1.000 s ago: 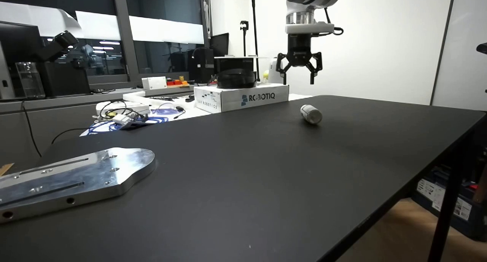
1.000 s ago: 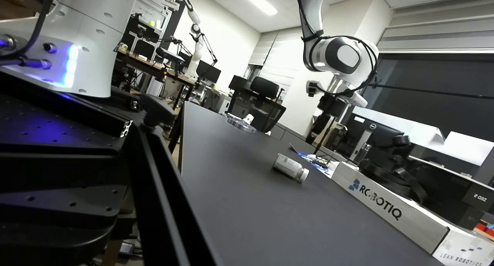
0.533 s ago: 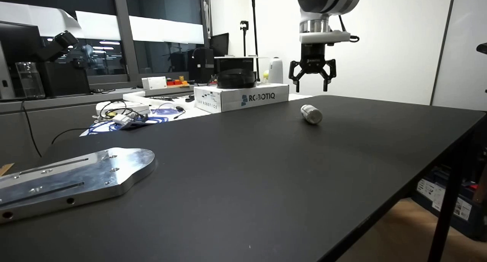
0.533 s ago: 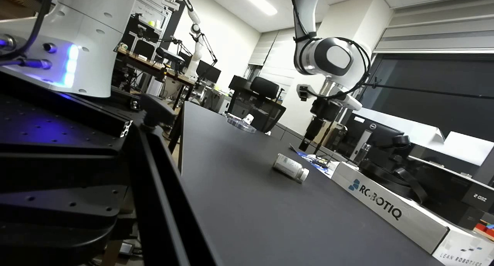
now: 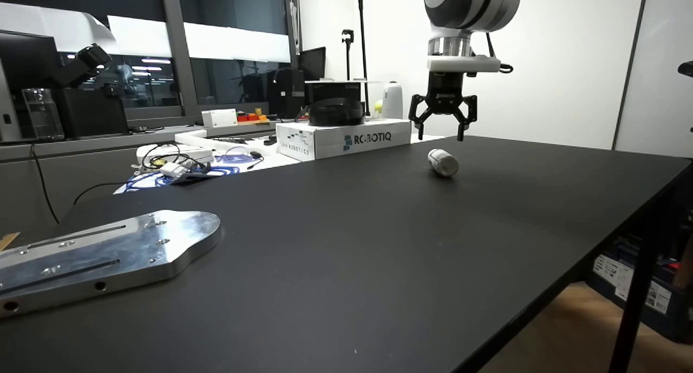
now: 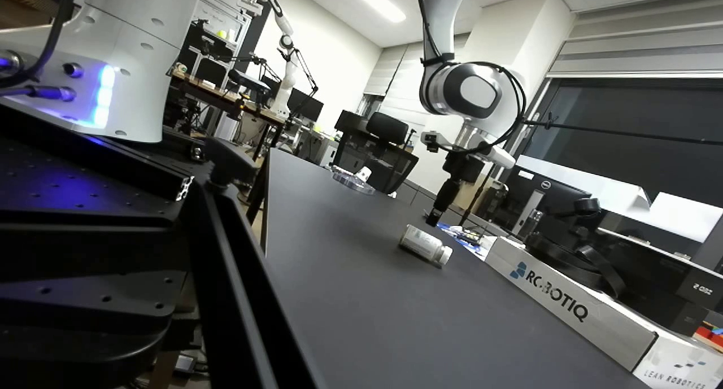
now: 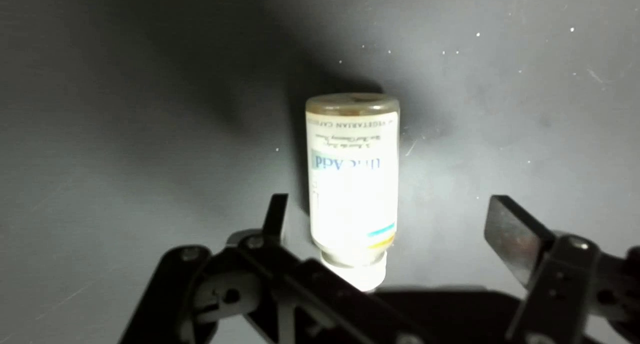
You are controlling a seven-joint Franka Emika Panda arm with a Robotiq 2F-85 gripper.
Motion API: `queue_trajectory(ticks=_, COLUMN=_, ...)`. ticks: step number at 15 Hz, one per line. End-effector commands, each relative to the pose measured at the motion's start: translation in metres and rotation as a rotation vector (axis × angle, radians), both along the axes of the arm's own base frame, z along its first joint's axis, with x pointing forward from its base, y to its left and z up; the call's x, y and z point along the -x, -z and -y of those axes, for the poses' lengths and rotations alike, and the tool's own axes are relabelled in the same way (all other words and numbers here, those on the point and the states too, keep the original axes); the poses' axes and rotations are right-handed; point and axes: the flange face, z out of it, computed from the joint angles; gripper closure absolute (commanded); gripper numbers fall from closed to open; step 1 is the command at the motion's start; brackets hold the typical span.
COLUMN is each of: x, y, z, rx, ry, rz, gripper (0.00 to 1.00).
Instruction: Lay the bottle on its side then place it upside down
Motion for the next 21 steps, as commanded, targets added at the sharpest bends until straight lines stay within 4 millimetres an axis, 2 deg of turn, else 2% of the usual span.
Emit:
queue_trajectory(ticks=1, x=0.006, y=0.004, z=0.002, rx=-0.004, ry=0.011, rz=0.004, gripper=0.0)
queue_trajectory(ticks=12, x=0.006, y=0.037, z=0.0, rx=0.019, ry=0.004, rz=-0.01, gripper=0.0)
queue_trajectory(ticks=13, x=0.006, y=0.039, z=-0.001, rx=0.021, ry=-0.005, rz=-0.009, gripper=0.25)
queue_trajectory(ticks=14, x=0.006, y=0.04, z=-0.002, rx=0.022, ry=-0.01, rz=-0.011, gripper=0.26)
queue_trajectory(ticks=19, x=0.005, y=0.035, z=-0.007, rx=-0.002, ry=-0.041, rz=-0.032, gripper=0.61)
queue_trajectory(ticks=21, x=0.004, y=0.031, z=-0.01, rx=-0.038, ry=-0.071, rz=-0.068, gripper=0.7)
